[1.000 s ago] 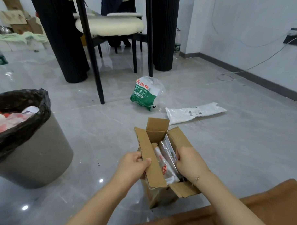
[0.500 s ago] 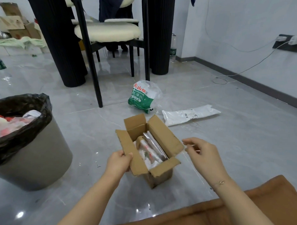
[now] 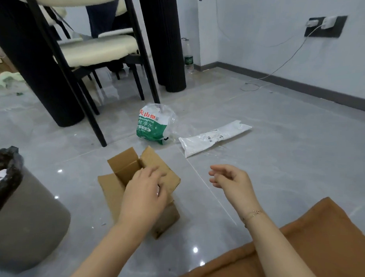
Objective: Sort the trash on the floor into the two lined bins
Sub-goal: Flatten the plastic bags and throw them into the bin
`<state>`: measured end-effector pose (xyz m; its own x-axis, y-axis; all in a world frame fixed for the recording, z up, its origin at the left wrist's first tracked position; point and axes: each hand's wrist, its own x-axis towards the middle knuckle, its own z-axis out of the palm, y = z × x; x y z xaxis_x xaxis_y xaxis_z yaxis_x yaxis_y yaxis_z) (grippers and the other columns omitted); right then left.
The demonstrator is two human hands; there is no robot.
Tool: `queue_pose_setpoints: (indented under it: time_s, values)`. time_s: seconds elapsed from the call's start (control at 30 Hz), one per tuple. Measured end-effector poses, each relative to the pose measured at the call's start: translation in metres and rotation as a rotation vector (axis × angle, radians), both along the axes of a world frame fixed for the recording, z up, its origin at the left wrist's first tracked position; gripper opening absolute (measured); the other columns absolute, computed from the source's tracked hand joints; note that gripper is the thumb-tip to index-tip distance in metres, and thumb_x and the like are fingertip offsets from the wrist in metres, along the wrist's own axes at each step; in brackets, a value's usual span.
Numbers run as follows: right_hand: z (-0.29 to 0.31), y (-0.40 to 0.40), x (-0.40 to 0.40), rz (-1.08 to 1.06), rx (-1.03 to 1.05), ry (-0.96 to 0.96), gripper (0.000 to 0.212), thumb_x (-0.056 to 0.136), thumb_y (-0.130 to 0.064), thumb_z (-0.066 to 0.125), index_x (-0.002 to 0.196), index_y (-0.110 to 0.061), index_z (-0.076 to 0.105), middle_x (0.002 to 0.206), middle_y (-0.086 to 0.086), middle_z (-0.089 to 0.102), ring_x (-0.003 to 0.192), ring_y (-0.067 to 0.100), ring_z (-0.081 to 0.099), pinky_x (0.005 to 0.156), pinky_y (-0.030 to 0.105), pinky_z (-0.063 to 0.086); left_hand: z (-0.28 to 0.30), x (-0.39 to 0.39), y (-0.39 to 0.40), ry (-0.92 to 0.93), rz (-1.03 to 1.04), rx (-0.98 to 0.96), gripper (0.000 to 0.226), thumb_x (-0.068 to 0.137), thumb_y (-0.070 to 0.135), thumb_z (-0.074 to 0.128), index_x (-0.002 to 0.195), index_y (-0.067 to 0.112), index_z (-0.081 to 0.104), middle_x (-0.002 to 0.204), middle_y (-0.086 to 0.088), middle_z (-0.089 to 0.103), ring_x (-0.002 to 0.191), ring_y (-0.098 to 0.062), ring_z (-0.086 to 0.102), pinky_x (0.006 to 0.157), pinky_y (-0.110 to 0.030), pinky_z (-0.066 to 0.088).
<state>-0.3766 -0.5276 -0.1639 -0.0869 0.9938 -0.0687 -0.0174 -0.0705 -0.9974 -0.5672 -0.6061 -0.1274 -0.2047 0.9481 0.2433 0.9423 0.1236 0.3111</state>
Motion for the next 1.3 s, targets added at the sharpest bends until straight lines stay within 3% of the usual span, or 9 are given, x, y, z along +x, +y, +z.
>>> queue_pose_setpoints:
  time_s: [0.13,0.37,0.57,0.7,0.8,0.9,1.07,1.17,1.3]
  values:
    - [-0.015,0.029,0.009,-0.113,-0.06,0.101,0.026,0.089,0.004,0.05,0.103,-0.01,0.067,0.093,0.008,0.071,0.082,0.019,0.067,0.08,0.027,0.056,0.006,0.036,0.075,-0.088,-0.119,-0.102,0.033,0.095,0.025,0.049,0.127,0.024,0.057,0.127,0.007,0.058,0.117,-0.014,0.052,0.096,-0.032,0.045]
    - [-0.051,0.063,0.024,-0.252,-0.216,0.17,0.021,0.089,-0.001,0.055,0.101,-0.009,0.069,0.092,0.008,0.071,0.084,0.018,0.068,0.081,0.025,0.055,-0.046,0.056,0.236,0.244,-0.248,-0.416,0.044,0.088,0.019,0.051,0.132,0.02,0.048,0.131,-0.004,0.051,0.119,-0.025,0.047,0.09,-0.036,0.045]
    - [-0.074,0.077,0.013,-0.28,-0.292,0.224,0.025,0.086,0.008,0.054,0.09,-0.01,0.071,0.081,0.004,0.075,0.074,0.011,0.069,0.071,0.02,0.055,-0.103,0.044,0.324,0.359,-0.367,-0.596,0.083,0.081,0.04,0.068,0.15,0.028,0.022,0.159,-0.003,0.011,0.145,-0.023,0.012,0.113,-0.045,0.024]
    - [-0.098,0.099,0.005,-0.308,-0.366,0.255,0.025,0.083,0.013,0.056,0.087,-0.007,0.072,0.078,0.005,0.075,0.07,0.013,0.069,0.066,0.02,0.055,-0.141,0.02,0.361,0.343,-0.371,-0.712,0.098,0.078,0.058,0.066,0.151,0.04,0.003,0.161,-0.001,-0.013,0.148,-0.029,-0.007,0.116,-0.054,0.006]
    - [-0.112,0.107,0.001,-0.312,-0.417,0.247,0.026,0.084,0.013,0.055,0.086,-0.007,0.071,0.078,0.006,0.075,0.068,0.012,0.069,0.064,0.02,0.055,-0.163,0.013,0.371,0.38,-0.442,-0.67,0.082,0.086,0.063,0.051,0.151,0.041,0.005,0.16,-0.006,0.004,0.143,-0.034,0.015,0.114,-0.05,0.021]
    - [-0.122,0.11,-0.001,-0.353,-0.448,0.224,0.027,0.083,0.013,0.055,0.084,-0.008,0.072,0.077,0.005,0.075,0.071,0.014,0.069,0.065,0.02,0.055,-0.175,0.013,0.371,0.493,-0.483,-0.528,0.059,0.099,0.037,0.042,0.151,0.037,0.013,0.154,-0.009,0.022,0.125,-0.036,0.041,0.1,-0.042,0.04]
    - [-0.128,0.109,-0.005,-0.392,-0.493,0.224,0.027,0.084,0.014,0.055,0.084,-0.007,0.071,0.076,0.005,0.075,0.069,0.01,0.069,0.059,0.017,0.055,-0.153,0.02,0.354,0.53,-0.503,-0.519,0.054,0.098,0.014,0.038,0.148,0.031,0.029,0.137,-0.009,0.051,0.115,-0.031,0.055,0.094,-0.035,0.044]
    - [-0.121,0.105,-0.005,-0.405,-0.539,0.265,0.023,0.084,0.008,0.06,0.092,-0.01,0.071,0.094,0.007,0.074,0.088,0.016,0.067,0.064,0.022,0.055,-0.133,0.028,0.332,0.361,-0.495,-0.548,0.036,0.099,0.018,0.041,0.133,0.026,0.05,0.126,-0.01,0.06,0.111,-0.03,0.057,0.083,-0.028,0.042]
    - [-0.104,0.095,-0.003,-0.371,-0.56,0.32,0.031,0.086,-0.015,0.066,0.117,-0.019,0.061,0.121,0.004,0.062,0.108,0.015,0.061,0.088,0.033,0.05,-0.102,0.038,0.287,-0.459,-0.446,-0.633,0.031,0.102,0.018,0.042,0.129,0.017,0.058,0.134,-0.004,0.059,0.118,-0.015,0.054,0.09,-0.015,0.037]
